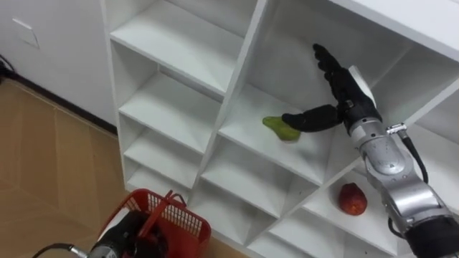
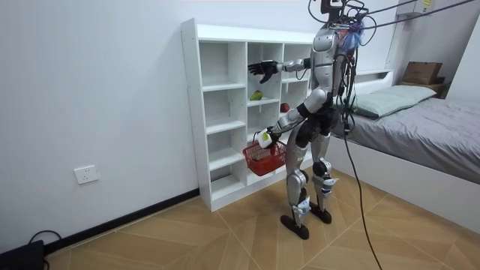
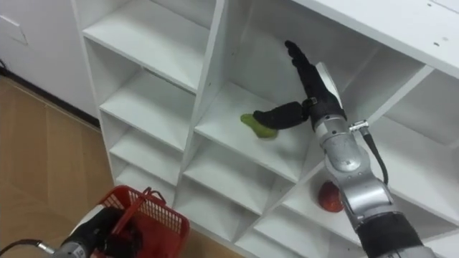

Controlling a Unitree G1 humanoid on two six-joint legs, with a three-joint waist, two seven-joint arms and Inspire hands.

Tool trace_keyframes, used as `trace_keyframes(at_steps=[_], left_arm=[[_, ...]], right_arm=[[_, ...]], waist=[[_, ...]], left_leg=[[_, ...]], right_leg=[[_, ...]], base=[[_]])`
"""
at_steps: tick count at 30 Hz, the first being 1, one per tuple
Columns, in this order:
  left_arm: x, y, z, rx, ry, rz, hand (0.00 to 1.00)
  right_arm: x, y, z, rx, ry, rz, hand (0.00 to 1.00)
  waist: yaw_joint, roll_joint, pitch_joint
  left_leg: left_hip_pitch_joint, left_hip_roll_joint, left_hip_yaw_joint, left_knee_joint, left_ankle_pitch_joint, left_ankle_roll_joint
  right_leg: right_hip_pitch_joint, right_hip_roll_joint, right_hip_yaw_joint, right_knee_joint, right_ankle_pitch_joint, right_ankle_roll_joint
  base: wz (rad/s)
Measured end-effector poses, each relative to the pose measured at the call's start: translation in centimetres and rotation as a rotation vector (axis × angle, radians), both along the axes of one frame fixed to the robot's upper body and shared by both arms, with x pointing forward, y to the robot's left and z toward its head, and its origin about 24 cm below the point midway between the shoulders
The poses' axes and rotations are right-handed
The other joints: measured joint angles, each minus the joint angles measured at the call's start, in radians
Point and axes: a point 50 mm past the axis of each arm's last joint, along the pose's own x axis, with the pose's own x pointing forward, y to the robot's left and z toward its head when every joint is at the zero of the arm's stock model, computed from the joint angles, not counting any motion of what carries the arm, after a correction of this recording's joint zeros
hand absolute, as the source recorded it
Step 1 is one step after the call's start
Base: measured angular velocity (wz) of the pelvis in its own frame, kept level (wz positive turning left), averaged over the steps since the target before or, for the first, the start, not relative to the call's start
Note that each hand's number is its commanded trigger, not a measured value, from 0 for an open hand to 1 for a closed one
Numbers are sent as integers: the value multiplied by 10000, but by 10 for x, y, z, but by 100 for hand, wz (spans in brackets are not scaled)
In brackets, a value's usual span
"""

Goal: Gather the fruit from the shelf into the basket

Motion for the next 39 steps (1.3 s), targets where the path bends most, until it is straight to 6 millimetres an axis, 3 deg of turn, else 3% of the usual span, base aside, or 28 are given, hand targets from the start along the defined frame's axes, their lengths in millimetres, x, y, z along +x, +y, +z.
trace_keyframes(at_steps=[2,12,19,25,32,39], left_arm=[[-1,0,-1,-15,92,16,100],[1,-1,0,-60,93,-40,100],[9,-7,2,-86,-46,-356,100],[10,-11,1,-175,-44,-373,100],[12,-17,0,-219,-84,-484,100],[10,-18,-4,-194,80,-343,100]], right_arm=[[5,-4,2,-94,77,-207,0],[13,-14,-4,237,649,-714,0],[15,-16,-7,175,880,-748,0],[15,-15,-9,-194,1082,-601,0],[15,-15,-9,-769,1075,-460,0],[14,-14,-11,-483,1242,-549,0]], waist=[[-9,-45,2],[37,-48,54],[42,160,210],[81,234,195],[48,496,174],[65,532,151]], left_leg=[[-98,-19,-15,6,18,-1],[-371,-66,-78,6,20,8],[-551,-108,-166,32,21,18],[-832,-107,-187,171,37,21],[-856,-105,-196,84,36,22],[-842,-108,-202,80,39,23]], right_leg=[[-70,-20,-187,4,1,-2],[-363,-45,-224,4,1,-1],[-495,-54,-202,-5,1,-1],[-759,-41,-195,5,1,-1],[-779,-43,-197,7,0,-1],[-764,-44,-192,12,0,-1]], base=[[10],[2],[3],[0],[0],[0]])
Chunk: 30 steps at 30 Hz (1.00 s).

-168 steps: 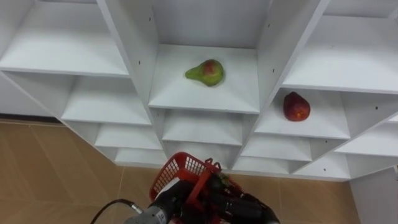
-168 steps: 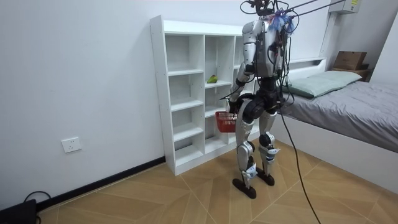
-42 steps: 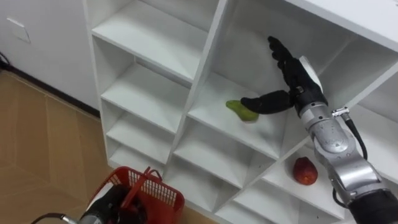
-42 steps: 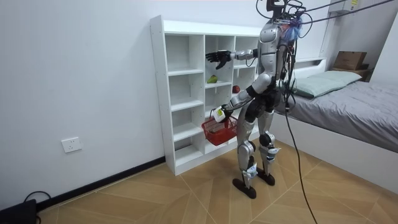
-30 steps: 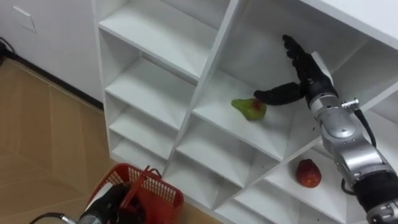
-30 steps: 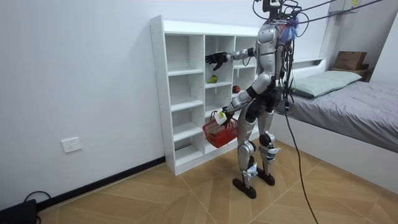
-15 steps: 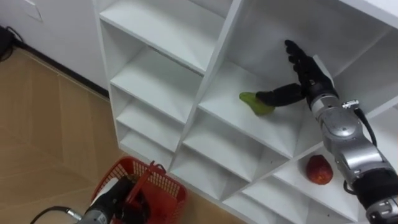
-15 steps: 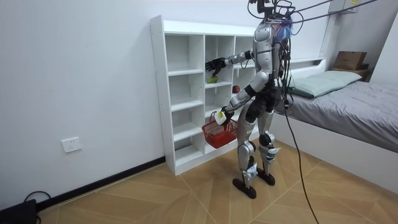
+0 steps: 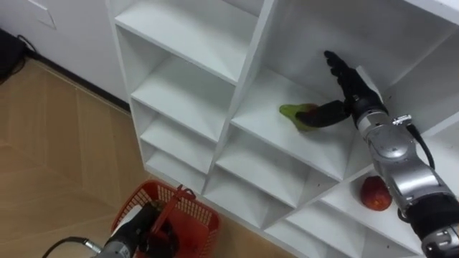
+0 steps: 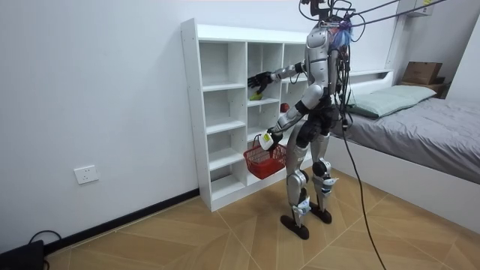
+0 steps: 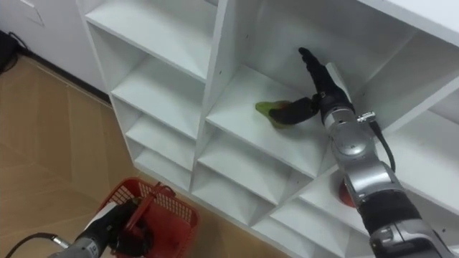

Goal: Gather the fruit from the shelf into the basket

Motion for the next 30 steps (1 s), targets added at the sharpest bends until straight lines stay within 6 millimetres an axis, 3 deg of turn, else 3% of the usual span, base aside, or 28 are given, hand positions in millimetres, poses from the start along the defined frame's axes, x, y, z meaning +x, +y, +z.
trace_keyframes(at_steps=[23,30], left_arm=[[-5,-2,-8,117,338,278,100],[-5,-2,-8,90,367,255,100]], right_arm=[[-6,18,-17,116,885,919,0],[-9,15,-23,60,1280,997,0]], waist=[[-69,81,-57],[-55,80,-58]], left_leg=[[19,-4,12,65,19,1],[12,-3,20,36,24,-2]], right_leg=[[37,-14,-18,9,0,-1],[-1,-15,-19,20,0,-1]], base=[[0],[0]])
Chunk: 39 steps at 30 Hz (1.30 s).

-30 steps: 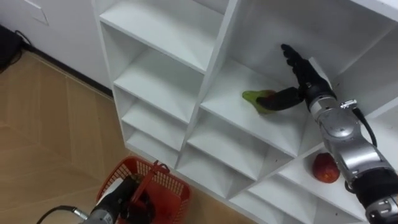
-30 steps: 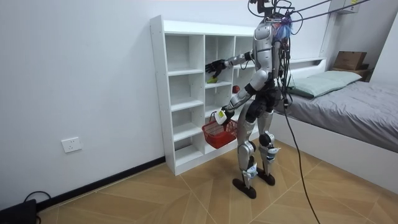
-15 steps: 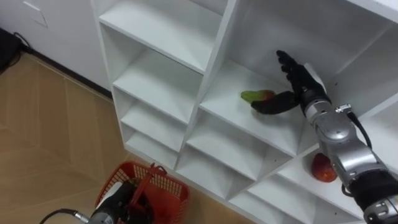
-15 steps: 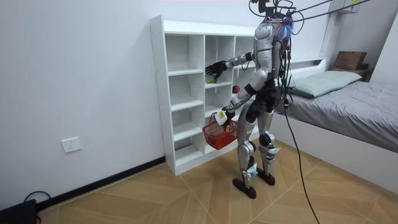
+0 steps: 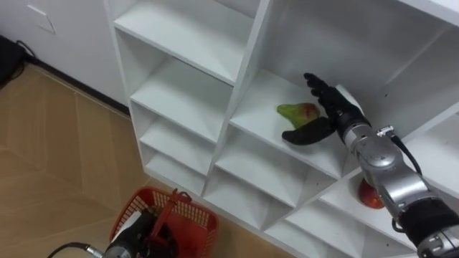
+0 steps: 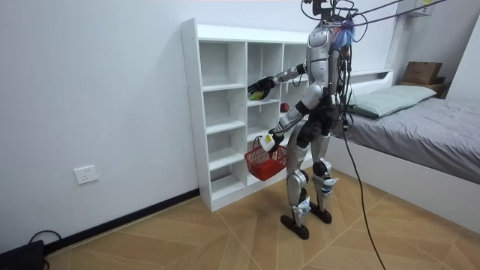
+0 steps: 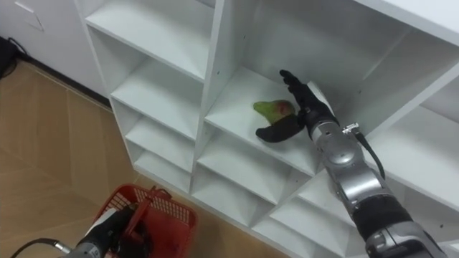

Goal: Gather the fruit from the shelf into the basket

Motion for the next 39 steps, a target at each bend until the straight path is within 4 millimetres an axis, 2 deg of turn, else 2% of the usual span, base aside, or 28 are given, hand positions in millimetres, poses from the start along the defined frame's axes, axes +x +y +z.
trace_keyframes(at_steps=[25,37,39], left_arm=[[-2,3,-1,-110,20,45,100],[-2,3,-2,-92,53,61,100],[-2,3,-2,-99,42,49,100]], right_arm=[[-2,-5,-7,-485,304,9,0],[-3,-7,-9,-720,395,-20,0],[-3,-8,-10,-746,422,-55,0]], waist=[[50,-33,-8],[57,-51,8],[54,-10,37]], left_leg=[[10,-5,0,-32,8,2],[-9,-15,-24,-31,7,3],[-3,-12,-49,-27,8,5]], right_leg=[[2,-1,8,0,0,0],[-4,-17,-108,45,0,0],[-24,-27,-141,130,-1,1]], base=[[0],[0],[4]])
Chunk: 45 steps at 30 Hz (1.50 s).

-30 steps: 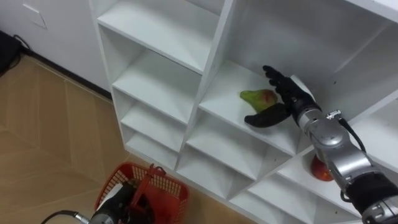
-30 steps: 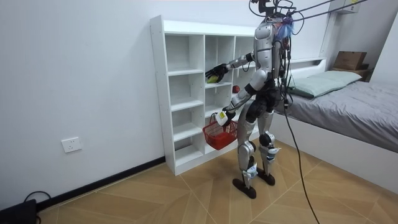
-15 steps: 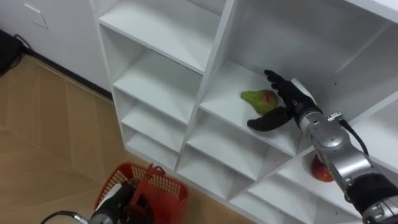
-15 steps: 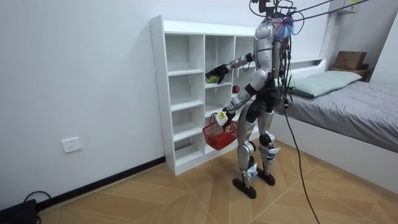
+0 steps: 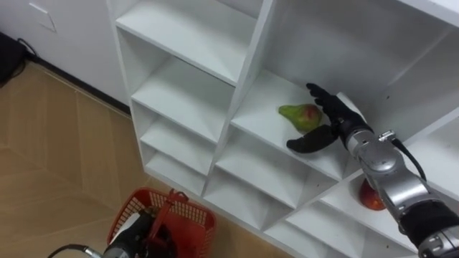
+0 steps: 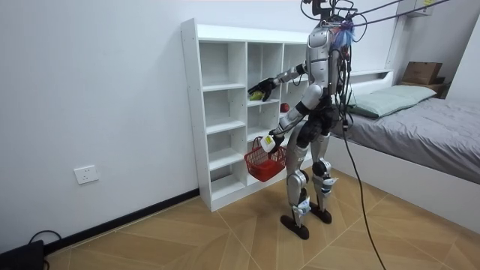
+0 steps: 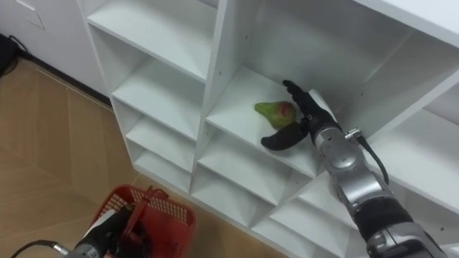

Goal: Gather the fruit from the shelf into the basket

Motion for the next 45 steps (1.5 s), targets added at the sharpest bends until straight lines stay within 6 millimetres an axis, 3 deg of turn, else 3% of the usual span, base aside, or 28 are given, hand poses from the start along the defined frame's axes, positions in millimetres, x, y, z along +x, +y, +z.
trace_keyframes(at_steps=[8,10,23,24,25,27,28,34,35,45], left_arm=[[1,0,-1,-15,88,-22,100],[3,0,0,-36,51,-57,100],[6,-7,0,-21,4,-420,100],[6,-7,0,-25,6,-428,100],[6,-7,0,-32,12,-435,100],[6,-7,0,-54,32,-449,100],[6,-7,0,-65,41,-457,100],[6,-8,0,-41,64,-526,100],[7,-8,-1,-27,93,-538,100],[10,-9,-2,-23,266,-798,100]], right_arm=[[0,-3,-1,-49,62,-95,0],[1,-3,1,-67,-20,-87,0],[6,-8,5,-259,-201,-238,0],[6,-8,5,-262,-187,-240,17],[6,-8,5,-260,-159,-217,62],[6,-9,4,-265,-76,-195,96],[5,-10,3,-278,-35,-212,100],[7,-14,3,-656,-196,-504,100],[8,-14,4,-739,-249,-553,100],[12,-17,8,-898,-417,-832,100]], waist=[[64,47,19],[66,32,-28],[126,70,-23],[132,65,-26],[136,64,-27],[155,60,-29],[175,60,-29],[205,-3,-24],[223,-57,-53],[202,-35,22]], left_leg=[[-49,-12,8,9,16,18],[-224,-9,11,27,53,10],[-501,-18,20,6,203,-1],[-504,-19,22,6,204,0],[-512,-18,22,5,206,-1],[-516,-22,-37,4,209,-5],[-515,-25,-46,1,213,-8],[-505,-31,-18,-90,276,-13],[-505,-31,-8,-117,292,-14],[-516,-36,-5,-180,300,-15]], right_leg=[[-46,-27,-97,12,0,1],[-222,-27,-100,36,0,0],[-567,-82,-173,200,7,-12],[-572,-83,-170,202,7,-12],[-579,-84,-165,205,7,-12],[-579,-82,-151,207,7,-12],[-580,-80,-145,207,7,-12],[-611,-92,-116,202,9,-15],[-635,-96,-100,202,10,-17],[-668,-100,-83,198,11,-19]], base=[[0],[0],[0],[0],[0],[0],[0],[0],[0],[0]])
